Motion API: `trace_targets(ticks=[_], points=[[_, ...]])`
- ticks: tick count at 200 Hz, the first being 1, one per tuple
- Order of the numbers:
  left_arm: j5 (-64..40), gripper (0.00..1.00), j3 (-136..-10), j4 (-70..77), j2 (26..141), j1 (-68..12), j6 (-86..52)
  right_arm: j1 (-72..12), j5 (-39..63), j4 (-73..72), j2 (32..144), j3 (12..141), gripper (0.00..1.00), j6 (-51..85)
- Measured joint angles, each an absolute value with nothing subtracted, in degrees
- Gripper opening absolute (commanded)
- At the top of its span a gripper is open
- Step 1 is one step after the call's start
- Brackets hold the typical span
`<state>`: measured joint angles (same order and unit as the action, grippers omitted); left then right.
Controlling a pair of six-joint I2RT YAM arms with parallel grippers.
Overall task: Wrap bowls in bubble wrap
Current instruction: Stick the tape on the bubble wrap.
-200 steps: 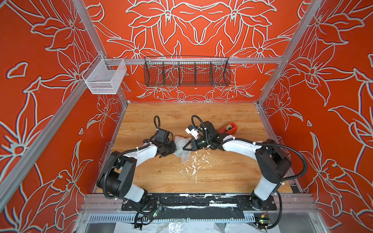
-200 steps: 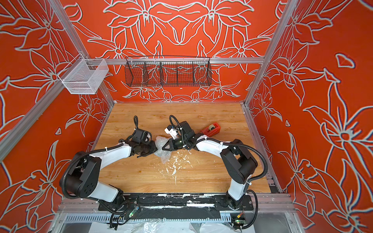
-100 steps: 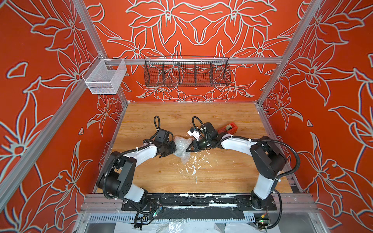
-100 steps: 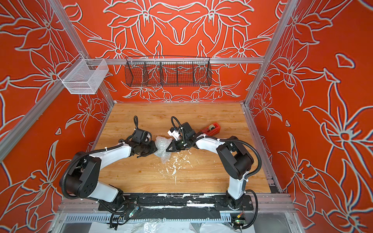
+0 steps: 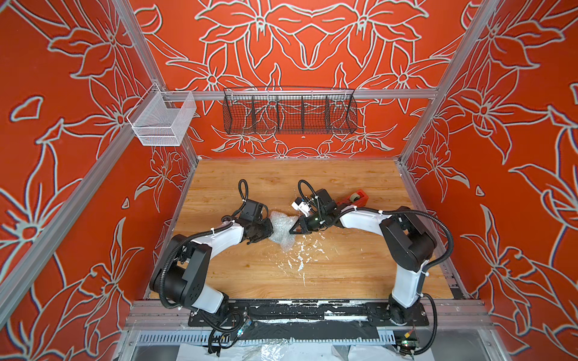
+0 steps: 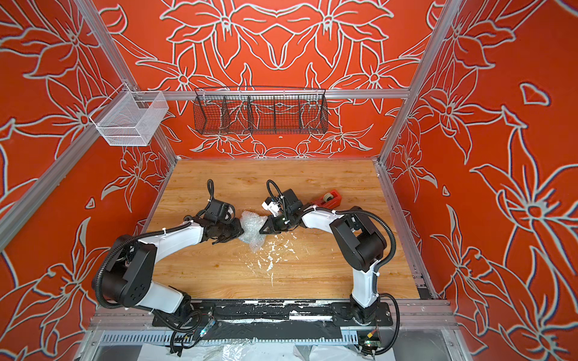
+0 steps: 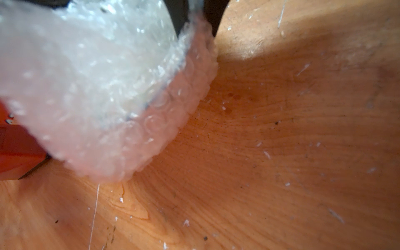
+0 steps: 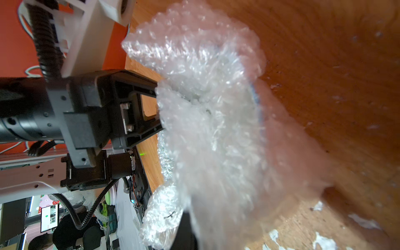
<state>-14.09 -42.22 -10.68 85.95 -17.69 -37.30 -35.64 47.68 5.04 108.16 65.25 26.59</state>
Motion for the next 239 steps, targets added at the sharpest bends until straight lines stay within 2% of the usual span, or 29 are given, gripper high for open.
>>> trace_targets(ticks=[64, 141, 239], points=[[-14.1, 0.01, -42.5, -10.8, 86.1, -17.8, -37.2, -35.7, 44.1, 7.1, 108.5, 66.2, 0.0, 24.6], [-13.6, 0.01, -43.4, -11.6, 86.4, -18.1, -37.3, -36.1, 40.8, 6.4, 108.5, 66.1, 0.16, 22.1], [-13.4, 0.01, -43.8, -11.9, 86.8, -18.1, -37.2, -36.4, 35.4, 5.3, 104.1, 63.0, 0.19, 21.2]])
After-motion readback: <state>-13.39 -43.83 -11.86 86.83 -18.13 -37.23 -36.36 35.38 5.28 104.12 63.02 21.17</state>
